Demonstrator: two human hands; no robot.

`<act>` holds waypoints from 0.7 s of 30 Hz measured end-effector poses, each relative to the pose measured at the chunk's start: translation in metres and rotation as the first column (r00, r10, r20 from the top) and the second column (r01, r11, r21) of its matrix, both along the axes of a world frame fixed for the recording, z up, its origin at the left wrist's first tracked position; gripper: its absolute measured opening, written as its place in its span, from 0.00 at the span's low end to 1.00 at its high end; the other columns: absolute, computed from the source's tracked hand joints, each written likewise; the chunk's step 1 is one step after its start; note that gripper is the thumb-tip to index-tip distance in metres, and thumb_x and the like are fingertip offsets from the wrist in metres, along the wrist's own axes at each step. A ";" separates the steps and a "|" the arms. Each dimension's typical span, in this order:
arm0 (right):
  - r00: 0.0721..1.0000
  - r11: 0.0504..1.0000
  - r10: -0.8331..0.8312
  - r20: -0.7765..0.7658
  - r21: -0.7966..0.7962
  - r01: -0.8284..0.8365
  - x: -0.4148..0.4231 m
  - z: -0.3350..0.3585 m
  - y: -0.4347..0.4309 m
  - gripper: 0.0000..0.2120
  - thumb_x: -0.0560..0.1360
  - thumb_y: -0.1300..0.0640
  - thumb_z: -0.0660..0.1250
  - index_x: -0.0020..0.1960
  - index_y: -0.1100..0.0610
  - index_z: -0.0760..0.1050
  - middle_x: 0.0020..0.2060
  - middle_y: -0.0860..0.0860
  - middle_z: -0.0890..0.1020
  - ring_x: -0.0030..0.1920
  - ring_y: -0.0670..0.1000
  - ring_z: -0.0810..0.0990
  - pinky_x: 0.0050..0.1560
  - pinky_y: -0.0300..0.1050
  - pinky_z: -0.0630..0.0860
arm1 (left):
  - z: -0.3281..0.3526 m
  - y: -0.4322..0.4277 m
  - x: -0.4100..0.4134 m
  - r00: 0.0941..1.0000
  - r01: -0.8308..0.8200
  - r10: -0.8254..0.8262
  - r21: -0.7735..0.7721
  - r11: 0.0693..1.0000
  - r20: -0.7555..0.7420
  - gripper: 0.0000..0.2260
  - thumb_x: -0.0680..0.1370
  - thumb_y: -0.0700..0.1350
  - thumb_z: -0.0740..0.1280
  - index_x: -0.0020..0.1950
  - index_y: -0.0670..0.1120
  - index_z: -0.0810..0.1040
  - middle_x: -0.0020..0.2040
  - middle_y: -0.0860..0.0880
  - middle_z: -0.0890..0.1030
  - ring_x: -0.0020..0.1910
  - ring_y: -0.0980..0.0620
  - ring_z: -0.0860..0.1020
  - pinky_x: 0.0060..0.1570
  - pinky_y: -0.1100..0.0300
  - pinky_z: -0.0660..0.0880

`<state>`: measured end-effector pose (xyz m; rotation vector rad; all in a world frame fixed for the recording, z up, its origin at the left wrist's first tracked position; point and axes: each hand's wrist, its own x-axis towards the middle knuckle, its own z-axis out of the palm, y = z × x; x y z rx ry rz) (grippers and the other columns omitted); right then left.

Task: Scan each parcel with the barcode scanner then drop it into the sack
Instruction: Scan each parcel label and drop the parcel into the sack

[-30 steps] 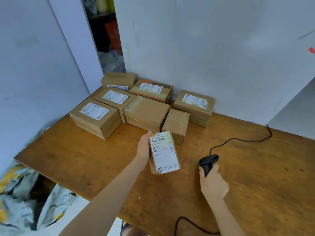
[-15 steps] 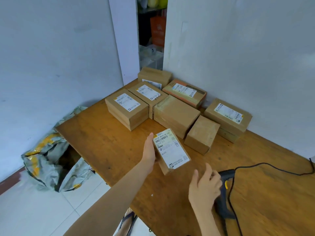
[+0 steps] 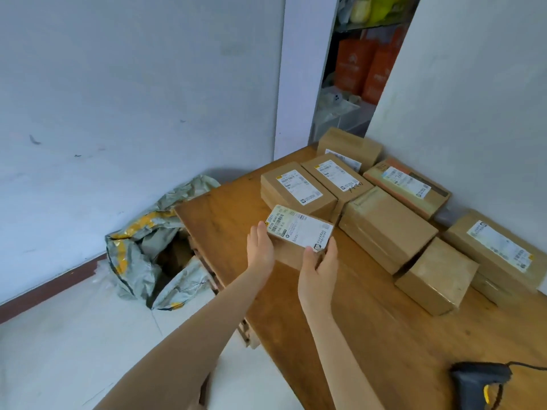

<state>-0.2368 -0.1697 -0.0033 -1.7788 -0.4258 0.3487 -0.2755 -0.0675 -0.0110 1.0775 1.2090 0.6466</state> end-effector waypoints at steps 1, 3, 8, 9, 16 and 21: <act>0.999 0.999 0.036 0.012 -0.018 -0.036 -0.011 0.004 0.022 0.26 0.80 0.55 0.59 0.76 0.53 0.56 0.70 0.51 0.69 0.68 0.49 0.68 0.65 0.46 0.71 | 0.004 0.018 -0.013 0.999 -0.038 0.038 0.038 0.999 0.007 0.15 0.83 0.56 0.49 0.50 0.51 0.73 0.52 0.49 0.79 0.50 0.54 0.76 0.46 0.61 0.71; 0.993 0.994 0.110 0.034 0.006 -0.110 -0.032 0.009 0.067 0.26 0.80 0.57 0.60 0.76 0.53 0.57 0.70 0.50 0.69 0.69 0.49 0.68 0.67 0.47 0.69 | 0.005 0.062 -0.044 0.995 -0.086 0.091 0.131 0.988 -0.031 0.14 0.83 0.54 0.49 0.48 0.51 0.71 0.44 0.52 0.78 0.43 0.57 0.75 0.37 0.63 0.68; 0.943 0.943 0.332 0.032 0.012 -0.332 -0.086 0.007 0.194 0.24 0.80 0.56 0.61 0.74 0.52 0.60 0.68 0.49 0.71 0.68 0.48 0.69 0.67 0.44 0.69 | 0.010 0.170 -0.125 0.968 -0.203 0.234 0.265 0.943 -0.089 0.11 0.83 0.51 0.51 0.55 0.51 0.72 0.44 0.55 0.77 0.42 0.58 0.75 0.38 0.63 0.68; 0.922 0.922 0.387 0.028 0.013 -0.388 -0.097 0.006 0.220 0.24 0.80 0.56 0.61 0.74 0.52 0.61 0.67 0.48 0.72 0.67 0.48 0.70 0.66 0.43 0.69 | 0.010 0.193 -0.142 0.958 -0.241 0.272 0.263 0.934 -0.088 0.11 0.83 0.51 0.52 0.55 0.51 0.72 0.45 0.54 0.77 0.43 0.58 0.75 0.38 0.63 0.69; 0.749 0.746 0.662 -0.025 -0.067 -0.662 -0.152 -0.017 0.386 0.21 0.80 0.59 0.58 0.72 0.51 0.62 0.63 0.44 0.71 0.63 0.41 0.69 0.53 0.19 0.62 | -0.006 0.343 -0.234 0.915 -0.364 0.372 0.077 0.928 -0.156 0.07 0.81 0.46 0.55 0.57 0.46 0.68 0.46 0.50 0.74 0.40 0.55 0.72 0.35 0.59 0.65; 0.715 0.696 0.694 -0.079 -0.179 -0.695 -0.153 -0.042 0.472 0.25 0.81 0.57 0.56 0.76 0.52 0.54 0.72 0.50 0.68 0.66 0.43 0.66 0.63 0.36 0.63 | -0.031 0.426 -0.256 0.945 -0.284 0.277 -0.014 0.959 -0.174 0.07 0.83 0.47 0.57 0.57 0.46 0.68 0.53 0.47 0.76 0.44 0.55 0.74 0.38 0.61 0.68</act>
